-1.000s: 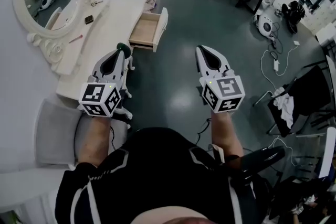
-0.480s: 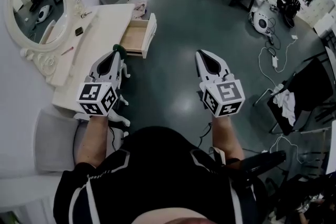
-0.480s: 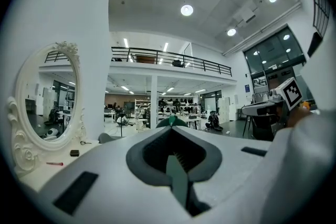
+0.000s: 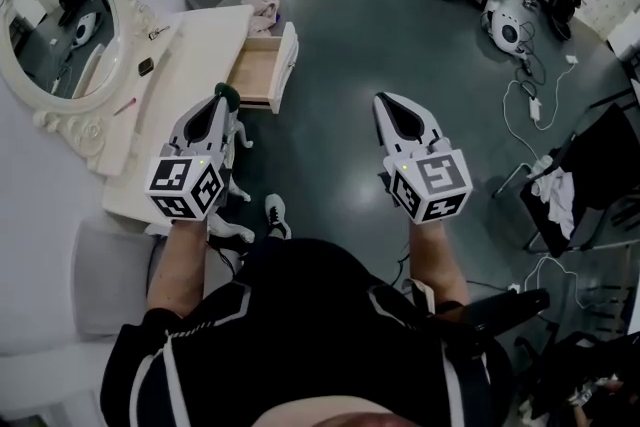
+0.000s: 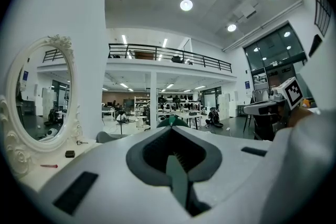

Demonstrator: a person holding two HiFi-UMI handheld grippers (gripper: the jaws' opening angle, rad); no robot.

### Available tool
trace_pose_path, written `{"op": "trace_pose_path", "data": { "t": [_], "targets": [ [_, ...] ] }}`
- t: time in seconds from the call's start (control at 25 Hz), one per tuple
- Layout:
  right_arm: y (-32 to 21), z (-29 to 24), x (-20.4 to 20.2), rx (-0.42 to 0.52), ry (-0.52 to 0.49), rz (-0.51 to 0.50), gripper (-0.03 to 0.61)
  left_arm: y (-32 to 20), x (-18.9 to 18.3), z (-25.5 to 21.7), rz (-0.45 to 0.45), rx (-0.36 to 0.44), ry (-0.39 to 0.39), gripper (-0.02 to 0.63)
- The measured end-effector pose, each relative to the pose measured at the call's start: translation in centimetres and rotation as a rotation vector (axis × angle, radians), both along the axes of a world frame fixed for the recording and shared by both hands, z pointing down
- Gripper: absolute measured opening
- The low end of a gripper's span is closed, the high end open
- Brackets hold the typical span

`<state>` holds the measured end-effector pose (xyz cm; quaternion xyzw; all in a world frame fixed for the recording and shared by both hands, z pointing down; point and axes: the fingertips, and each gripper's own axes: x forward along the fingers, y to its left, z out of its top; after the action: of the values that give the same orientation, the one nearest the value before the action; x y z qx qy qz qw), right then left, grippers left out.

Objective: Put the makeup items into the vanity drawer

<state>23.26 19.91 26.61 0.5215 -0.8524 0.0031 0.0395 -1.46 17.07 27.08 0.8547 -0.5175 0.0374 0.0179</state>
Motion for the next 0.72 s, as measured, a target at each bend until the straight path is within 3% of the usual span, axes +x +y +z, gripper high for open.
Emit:
{"op": "trace_pose_path", "data": {
  "t": [0.24,0.72],
  "targets": [
    [-5.1,-0.5,-0.4,-0.005,0.027,0.037,0.006,-5.4,-1.4,0.6,0.014,0.004,0.034,0.003],
    [-16.1,0.8,-7.1,-0.062,0.046,0.001,0.006,-16.4,-5.4,1.5,0.040,-0.008,0.069,0.003]
  ]
}}
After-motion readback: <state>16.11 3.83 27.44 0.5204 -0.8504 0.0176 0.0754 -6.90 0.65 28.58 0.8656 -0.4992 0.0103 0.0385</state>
